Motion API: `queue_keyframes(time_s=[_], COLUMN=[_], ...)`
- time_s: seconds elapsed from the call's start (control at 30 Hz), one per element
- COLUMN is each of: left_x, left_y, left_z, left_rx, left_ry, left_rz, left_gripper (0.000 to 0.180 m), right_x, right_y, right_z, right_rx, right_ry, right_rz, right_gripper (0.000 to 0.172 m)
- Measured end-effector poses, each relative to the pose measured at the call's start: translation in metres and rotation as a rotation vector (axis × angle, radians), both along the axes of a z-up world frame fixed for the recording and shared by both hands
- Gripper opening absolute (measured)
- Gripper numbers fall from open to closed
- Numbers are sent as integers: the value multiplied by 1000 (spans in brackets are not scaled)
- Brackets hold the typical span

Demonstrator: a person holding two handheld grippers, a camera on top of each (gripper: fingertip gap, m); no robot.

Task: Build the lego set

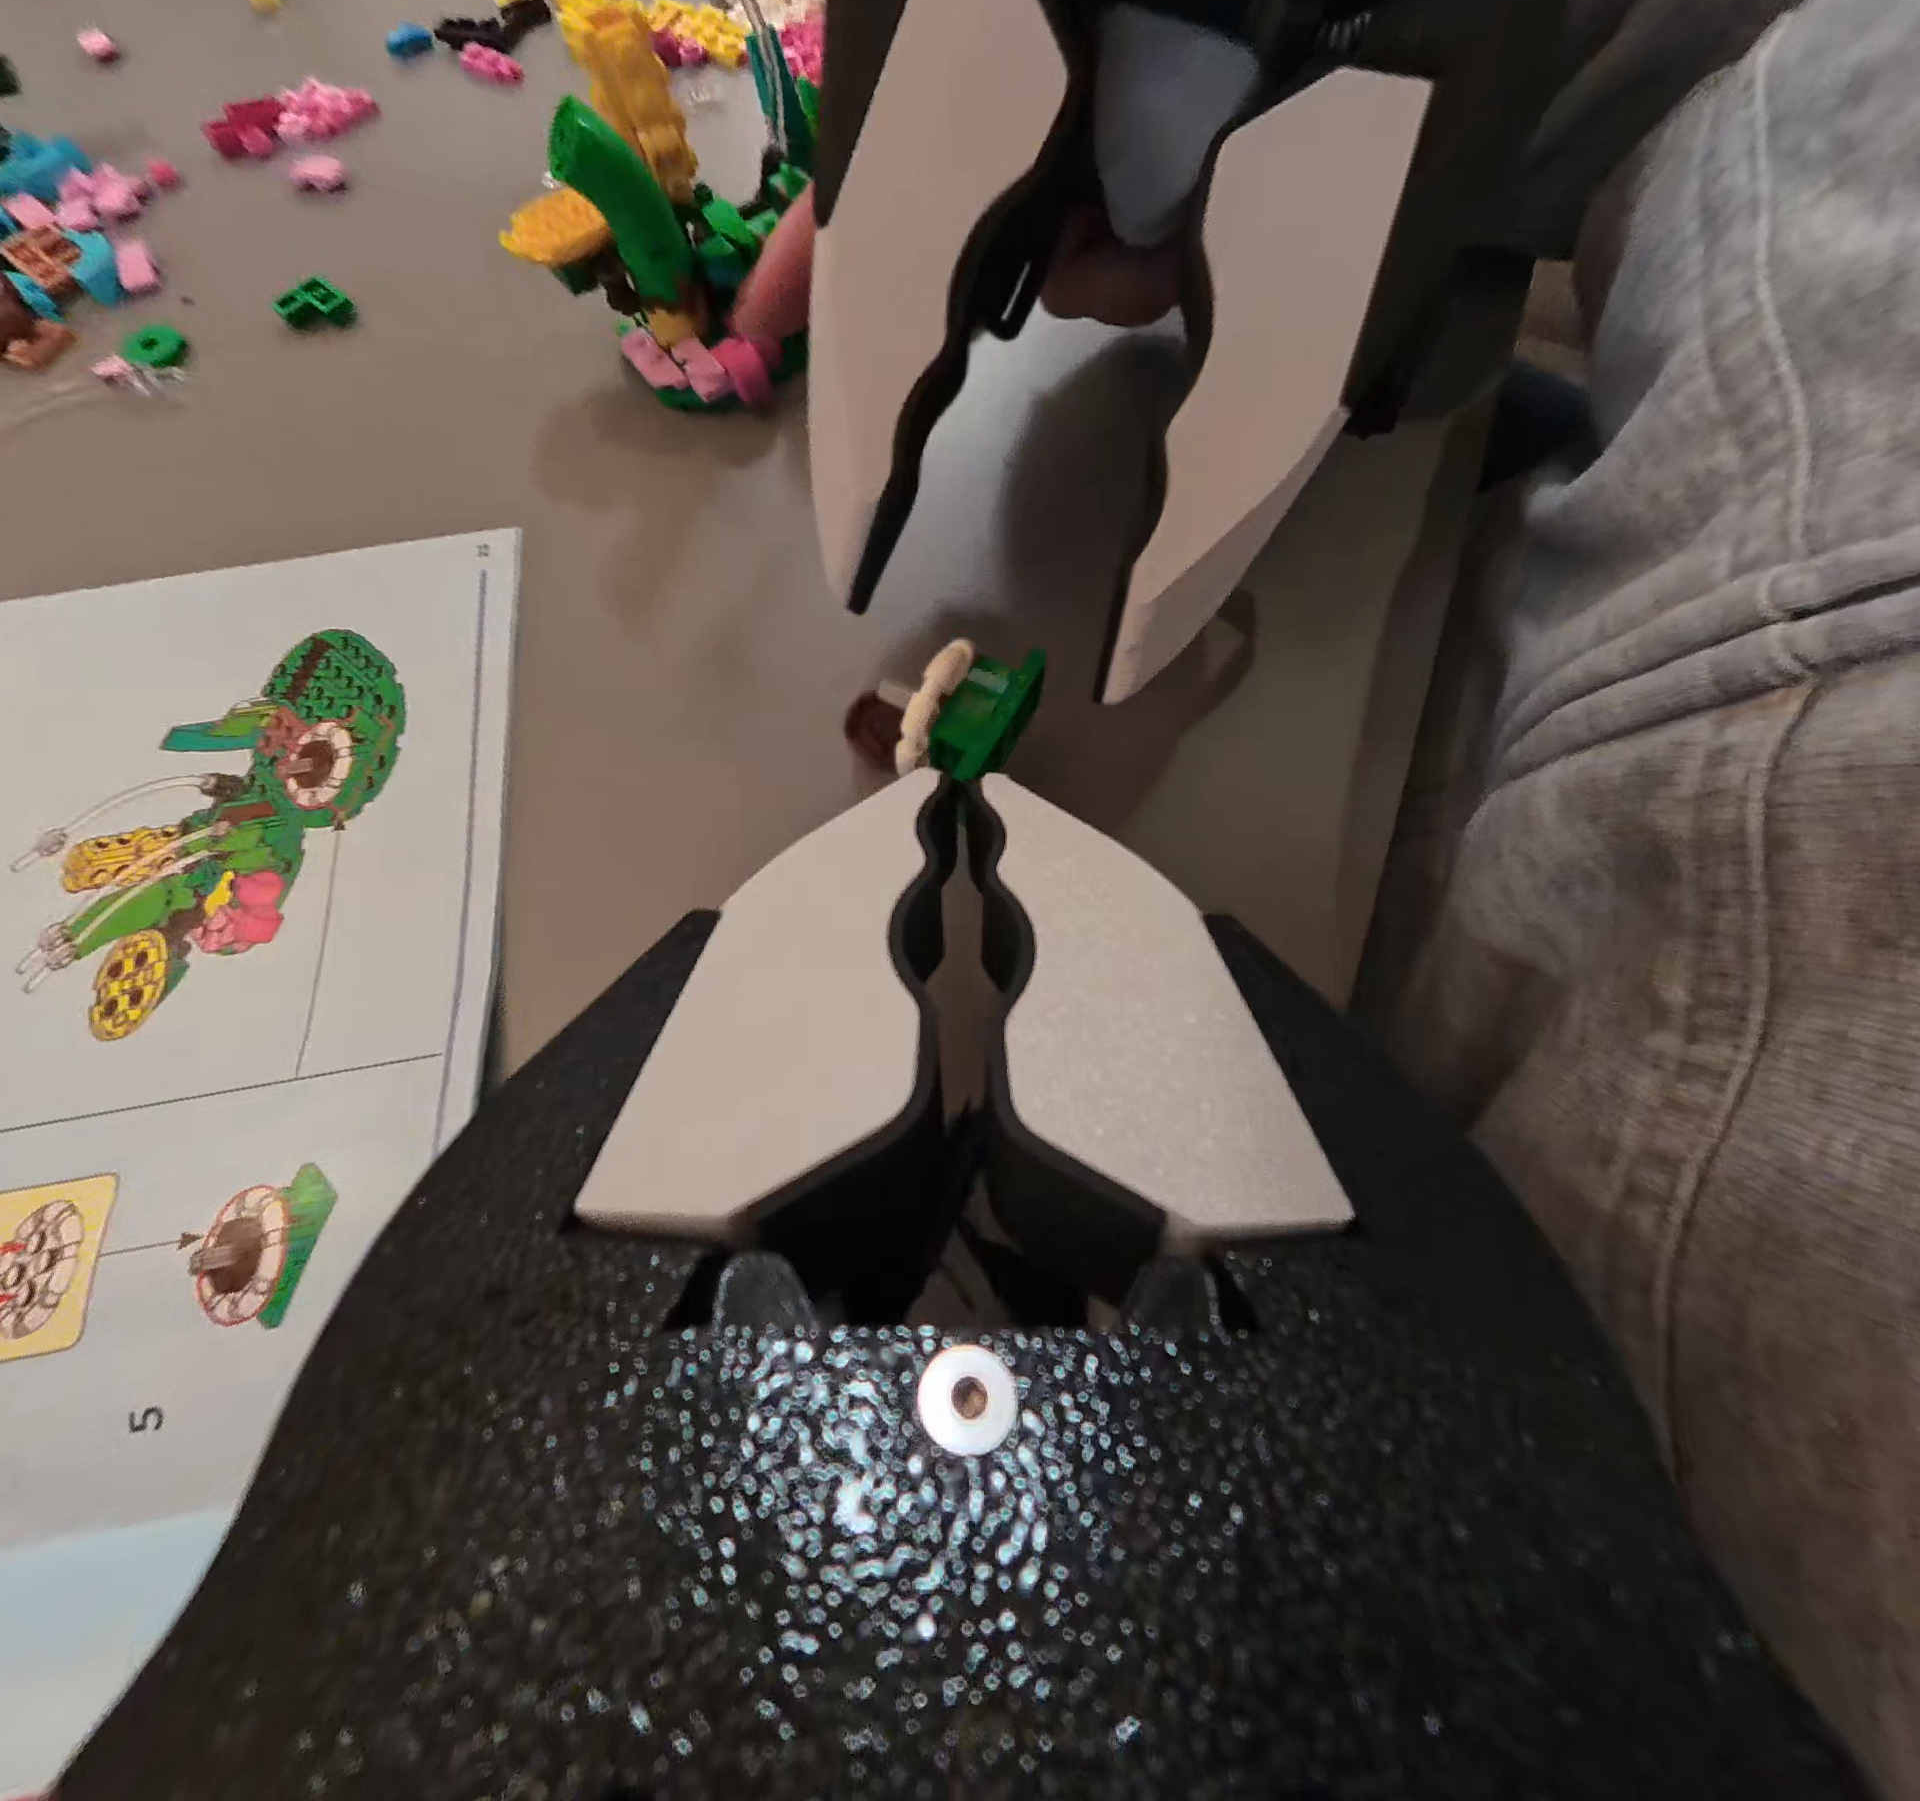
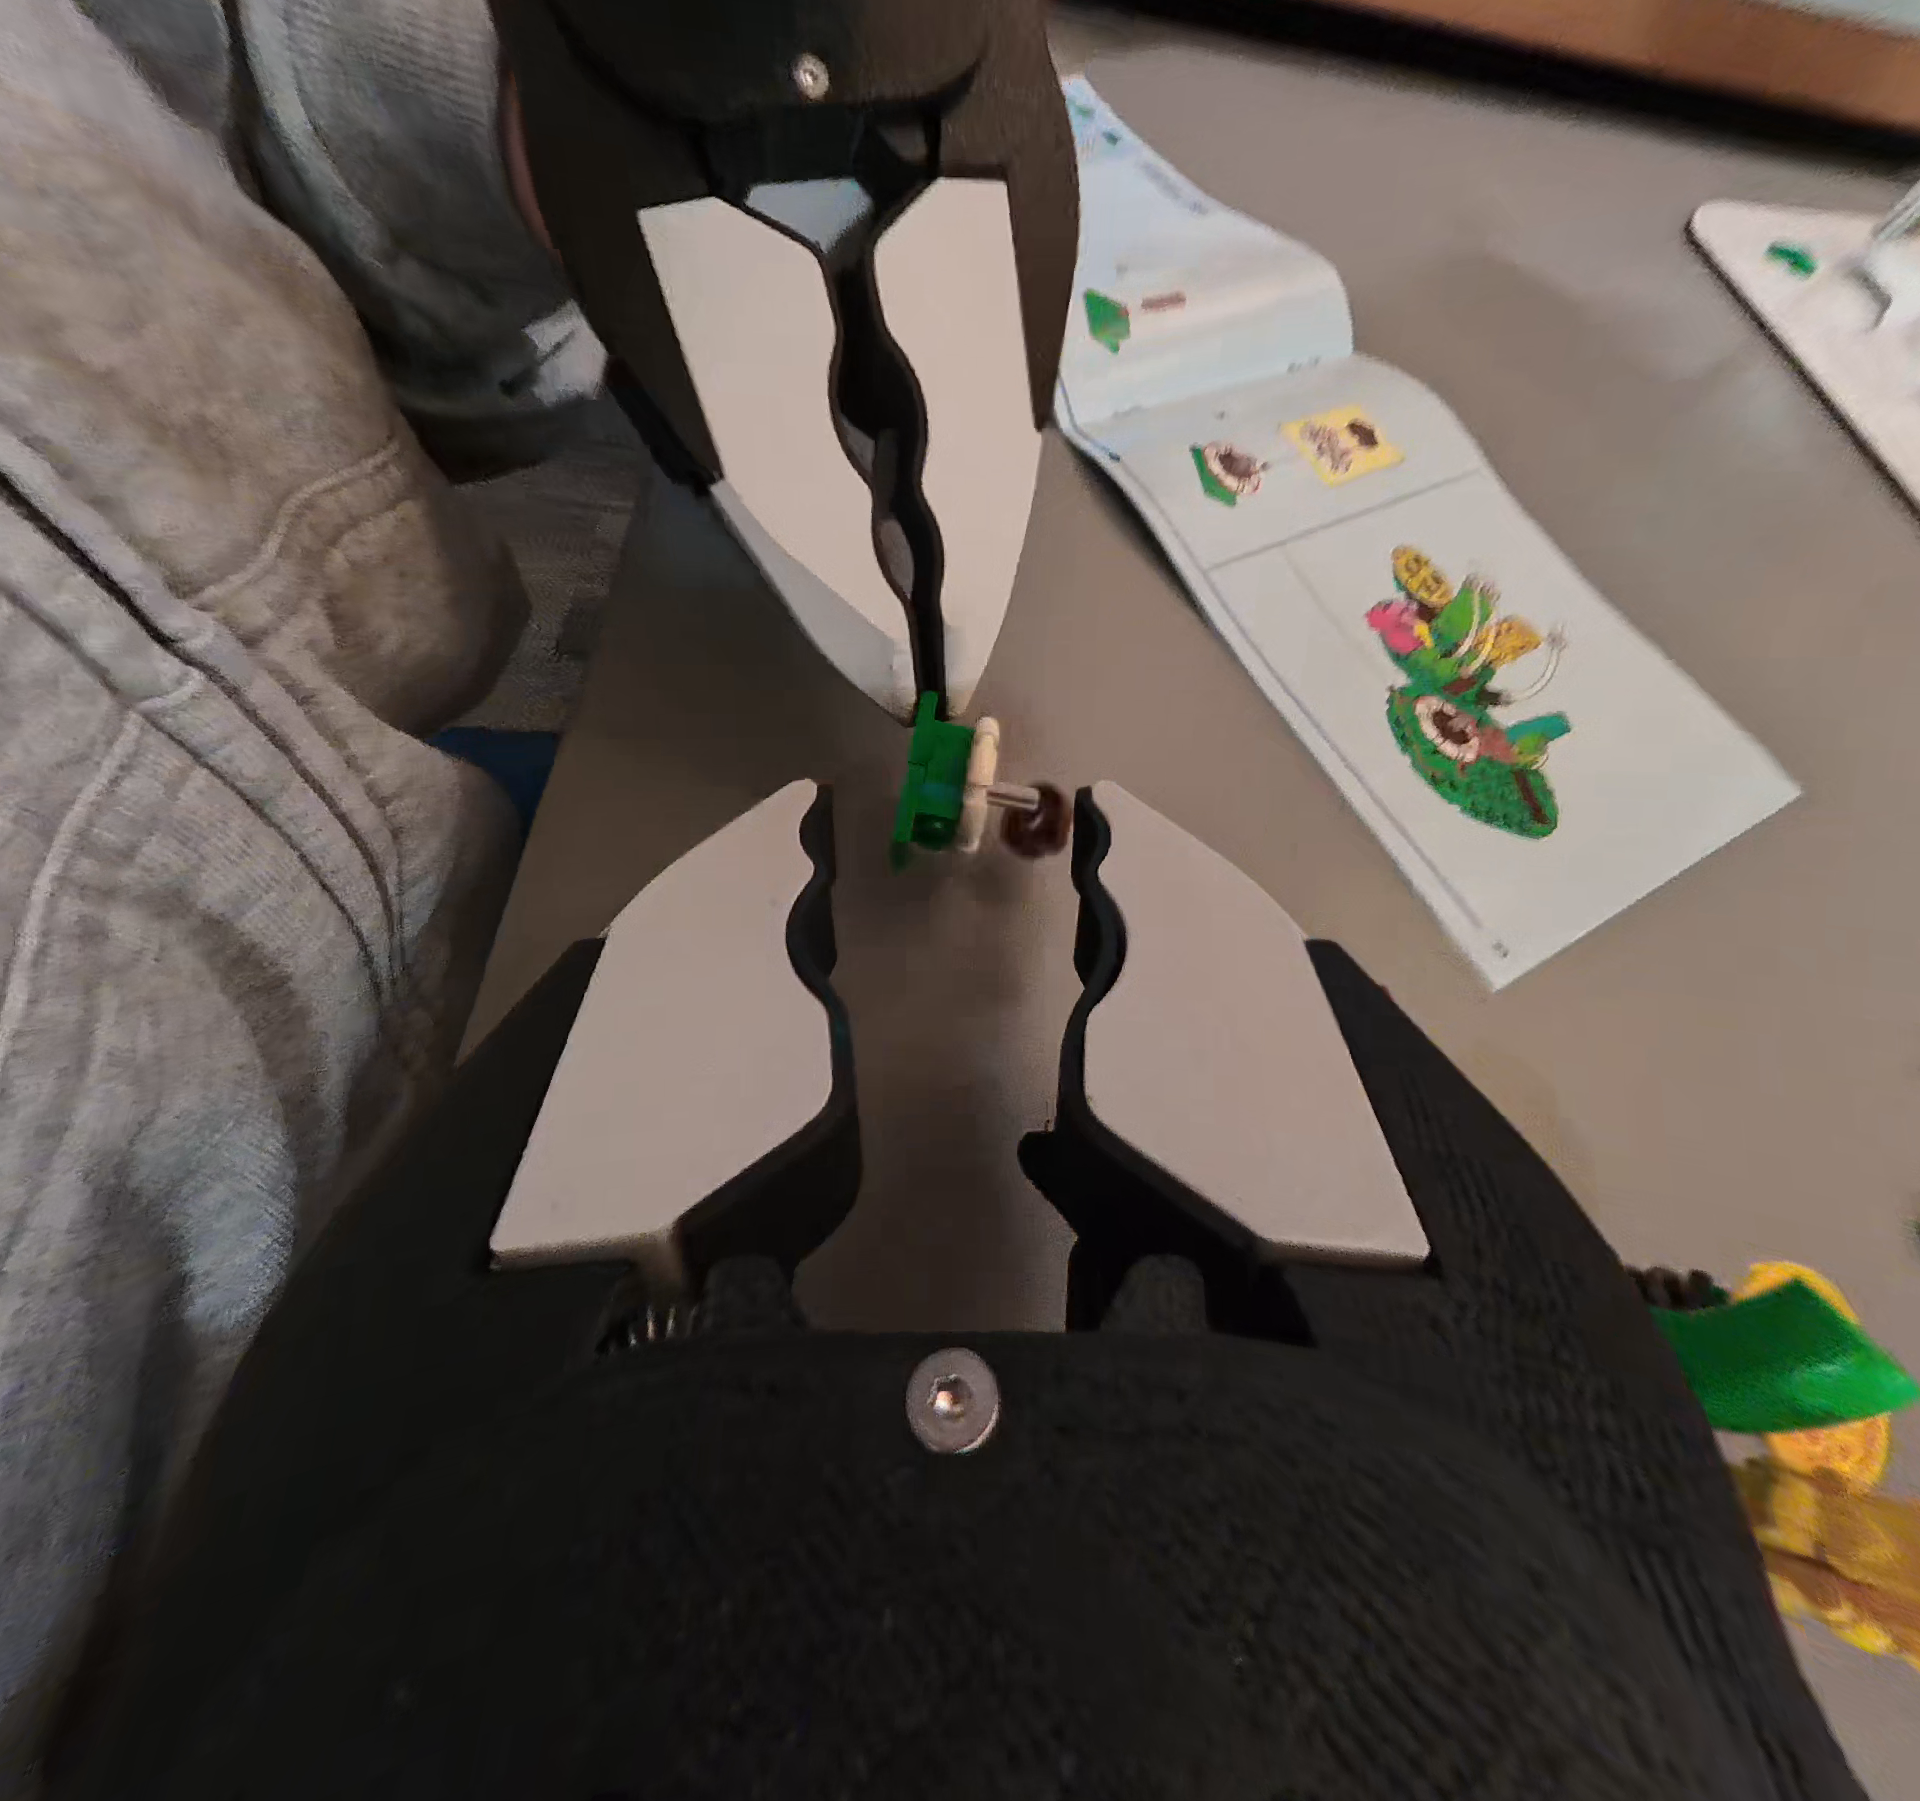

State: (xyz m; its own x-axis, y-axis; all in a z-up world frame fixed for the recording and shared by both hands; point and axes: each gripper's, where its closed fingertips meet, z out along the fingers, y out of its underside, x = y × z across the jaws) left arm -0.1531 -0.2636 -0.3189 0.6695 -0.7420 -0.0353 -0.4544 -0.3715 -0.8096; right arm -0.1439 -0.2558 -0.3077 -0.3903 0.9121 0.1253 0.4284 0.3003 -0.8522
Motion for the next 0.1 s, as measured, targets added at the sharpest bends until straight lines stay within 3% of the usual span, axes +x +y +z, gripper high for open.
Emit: queue_keyframes(time_s=[0.03,0.1], left_x=[2,4], left_y=[-1,-1], left_z=[-2,-6], left_rx=[-11,-24], left_ry=[5,6], left_rz=[-6,-6], left_gripper=[2,2], right_x=[0,0], right_y=[1,1], right_z=[-4,-10], right_rx=[-11,-37], right_ry=[-17,-49], right_rz=[-10,-8], right_gripper=[43,44])
